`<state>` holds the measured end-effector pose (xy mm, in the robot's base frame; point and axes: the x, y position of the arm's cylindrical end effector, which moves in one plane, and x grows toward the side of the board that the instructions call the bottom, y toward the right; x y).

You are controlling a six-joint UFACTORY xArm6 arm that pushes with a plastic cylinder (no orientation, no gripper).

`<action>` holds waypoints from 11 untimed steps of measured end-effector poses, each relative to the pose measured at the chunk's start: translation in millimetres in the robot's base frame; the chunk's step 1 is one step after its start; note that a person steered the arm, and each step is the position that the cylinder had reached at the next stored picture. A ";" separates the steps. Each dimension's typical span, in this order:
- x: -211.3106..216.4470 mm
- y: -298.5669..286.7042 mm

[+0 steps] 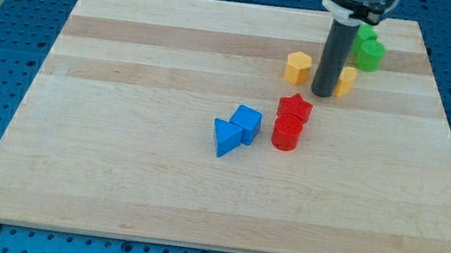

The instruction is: Move the yellow hexagon towards the green circle

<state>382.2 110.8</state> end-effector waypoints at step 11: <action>-55.4 31.6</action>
